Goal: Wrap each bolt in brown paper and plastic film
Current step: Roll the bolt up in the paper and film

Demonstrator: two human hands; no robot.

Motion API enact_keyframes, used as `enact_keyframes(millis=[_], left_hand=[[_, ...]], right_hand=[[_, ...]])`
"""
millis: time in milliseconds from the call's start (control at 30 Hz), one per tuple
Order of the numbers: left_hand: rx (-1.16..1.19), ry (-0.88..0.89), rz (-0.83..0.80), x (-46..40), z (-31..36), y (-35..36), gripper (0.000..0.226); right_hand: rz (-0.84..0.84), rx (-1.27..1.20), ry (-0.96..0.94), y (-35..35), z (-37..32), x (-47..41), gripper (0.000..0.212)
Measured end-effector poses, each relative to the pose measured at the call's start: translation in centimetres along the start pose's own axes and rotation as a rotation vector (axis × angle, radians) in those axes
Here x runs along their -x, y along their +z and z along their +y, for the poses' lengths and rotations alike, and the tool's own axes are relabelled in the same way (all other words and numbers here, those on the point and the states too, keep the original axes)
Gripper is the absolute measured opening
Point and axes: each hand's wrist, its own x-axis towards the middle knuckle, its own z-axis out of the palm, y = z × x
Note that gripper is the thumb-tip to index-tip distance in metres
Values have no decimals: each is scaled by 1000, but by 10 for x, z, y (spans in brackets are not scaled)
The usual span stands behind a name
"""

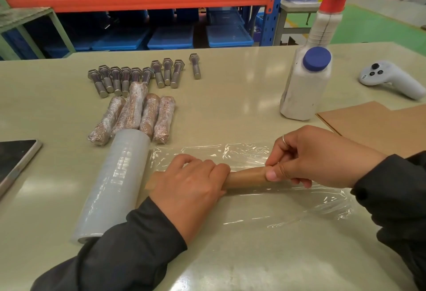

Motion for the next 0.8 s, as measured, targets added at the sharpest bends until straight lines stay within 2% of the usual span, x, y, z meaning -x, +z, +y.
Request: enact_keyframes(millis=[267, 467, 600, 700, 800], left_hand=[[32, -6, 6, -1, 2, 0, 33], [64, -4, -32, -3, 5, 2, 16], [101, -19, -32, -3, 6, 3, 19], [95, -22, -41, -3, 6, 3, 17], [107, -37, -61, -3, 6, 3, 28]], right_hand=[[-52, 296, 15, -9, -3, 10, 20], [18, 191, -15, -3, -6, 10, 9], [36, 233, -46, 3, -7, 9, 20], [-13, 269, -62, -1, -9, 12, 30], [-75, 226, -50, -9, -9, 16, 37]])
